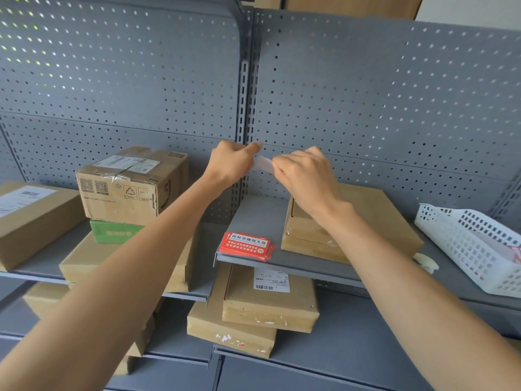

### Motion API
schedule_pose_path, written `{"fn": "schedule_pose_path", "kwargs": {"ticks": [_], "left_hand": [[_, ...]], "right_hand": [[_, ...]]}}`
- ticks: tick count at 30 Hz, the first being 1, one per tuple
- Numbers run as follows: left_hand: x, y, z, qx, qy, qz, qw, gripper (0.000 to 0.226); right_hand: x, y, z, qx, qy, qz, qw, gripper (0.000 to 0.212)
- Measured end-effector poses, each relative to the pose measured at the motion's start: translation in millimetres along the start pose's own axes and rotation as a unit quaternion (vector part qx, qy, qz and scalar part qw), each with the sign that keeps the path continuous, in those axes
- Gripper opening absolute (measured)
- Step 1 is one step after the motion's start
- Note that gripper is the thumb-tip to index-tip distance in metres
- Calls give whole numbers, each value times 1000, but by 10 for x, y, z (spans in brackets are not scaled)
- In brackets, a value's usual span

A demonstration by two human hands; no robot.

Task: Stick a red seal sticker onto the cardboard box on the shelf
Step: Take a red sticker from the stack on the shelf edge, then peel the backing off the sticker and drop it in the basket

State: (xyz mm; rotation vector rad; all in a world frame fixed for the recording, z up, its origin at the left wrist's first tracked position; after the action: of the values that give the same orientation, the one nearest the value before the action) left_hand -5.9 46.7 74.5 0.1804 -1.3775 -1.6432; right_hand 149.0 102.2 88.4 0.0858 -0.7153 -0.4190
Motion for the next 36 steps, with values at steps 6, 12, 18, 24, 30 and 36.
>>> {"fn": "schedule_pose_path", "kwargs": {"ticks": [6, 12, 18, 24, 30, 36], "left_hand": [[-296, 303, 15, -39, -80, -77, 993, 37], [-654, 572, 40, -52, -109, -147, 982, 31], [-1007, 855, -42, -94, -109, -199, 970, 16], [-1262, 943, -20, -86, -79, -243, 963, 16], [-1461, 950, 23, -72, -61, -255, 962, 13], [-1571, 955, 29, -65, -73, -255, 962, 12]], "right_hand": [[228, 276, -111, 18, 42, -59, 997, 28], [455, 614, -298, 14, 53, -60, 997, 25], [675, 997, -501, -2, 38, -66, 997, 23], [965, 1478, -902, -232, 126, 106, 959, 25], [882, 1791, -1210, -431, 77, 321, 840, 14], [883, 1811, -1238, -442, 78, 393, 803, 15]]}}
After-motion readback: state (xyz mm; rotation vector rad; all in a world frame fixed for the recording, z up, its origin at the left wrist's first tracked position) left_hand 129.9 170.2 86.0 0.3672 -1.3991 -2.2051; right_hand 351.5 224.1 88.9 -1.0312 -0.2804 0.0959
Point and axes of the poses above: each hand's wrist, its own z-axis towards the middle knuckle, its own x-axis out of the back of the hand, y = z × x, the point moved 6 cm from there along z, towards the middle knuckle, and after that the axes turned 4 degrees about z, right-handed, at the moved point
